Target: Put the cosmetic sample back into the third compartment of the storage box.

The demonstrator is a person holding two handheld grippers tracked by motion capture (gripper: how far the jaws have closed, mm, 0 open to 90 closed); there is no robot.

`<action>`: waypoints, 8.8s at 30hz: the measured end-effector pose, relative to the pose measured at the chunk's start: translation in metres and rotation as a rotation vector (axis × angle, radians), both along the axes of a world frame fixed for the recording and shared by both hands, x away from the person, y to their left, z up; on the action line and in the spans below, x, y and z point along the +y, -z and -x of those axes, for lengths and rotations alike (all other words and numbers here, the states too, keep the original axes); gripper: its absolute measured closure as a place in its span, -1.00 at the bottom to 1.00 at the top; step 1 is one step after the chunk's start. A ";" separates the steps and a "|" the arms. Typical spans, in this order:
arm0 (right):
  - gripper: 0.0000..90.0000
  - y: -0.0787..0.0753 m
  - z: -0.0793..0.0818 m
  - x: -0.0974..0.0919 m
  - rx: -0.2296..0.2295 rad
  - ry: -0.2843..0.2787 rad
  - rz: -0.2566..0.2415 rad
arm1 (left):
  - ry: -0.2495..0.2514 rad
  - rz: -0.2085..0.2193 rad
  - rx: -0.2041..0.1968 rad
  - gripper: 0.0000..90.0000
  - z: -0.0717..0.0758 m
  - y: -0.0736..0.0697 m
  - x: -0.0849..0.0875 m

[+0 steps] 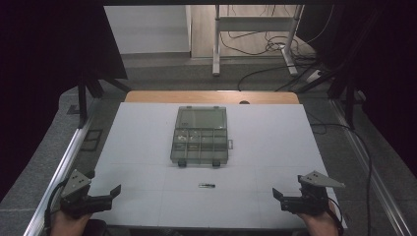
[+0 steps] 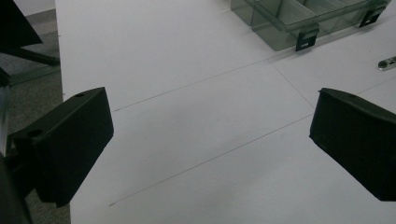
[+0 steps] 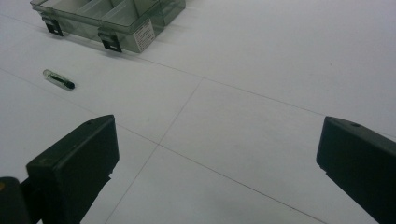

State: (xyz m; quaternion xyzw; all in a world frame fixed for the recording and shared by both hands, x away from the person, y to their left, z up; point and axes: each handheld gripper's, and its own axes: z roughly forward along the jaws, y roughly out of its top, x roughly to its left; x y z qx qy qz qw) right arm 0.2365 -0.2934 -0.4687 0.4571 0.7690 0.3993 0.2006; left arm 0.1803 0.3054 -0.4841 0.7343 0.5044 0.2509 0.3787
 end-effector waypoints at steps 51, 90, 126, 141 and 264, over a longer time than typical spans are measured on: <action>-1.00 0.002 -0.011 0.017 -0.005 -0.062 0.028 | 0.073 0.082 0.006 -0.98 0.000 0.000 0.002; -1.00 0.004 -0.042 0.057 0.059 -0.200 0.025 | 0.076 0.097 0.015 -0.98 0.000 0.001 0.003; -1.00 0.013 -0.069 0.101 0.098 -0.306 0.057 | 0.072 0.106 0.025 -0.97 -0.001 0.002 0.004; -1.00 0.018 -0.080 0.120 0.149 -0.311 0.094 | 0.073 0.109 0.027 -0.97 -0.001 0.002 0.005; 0.78 0.002 -0.113 0.192 0.152 -0.456 0.149 | 0.078 0.117 0.039 -0.96 -0.003 0.002 0.006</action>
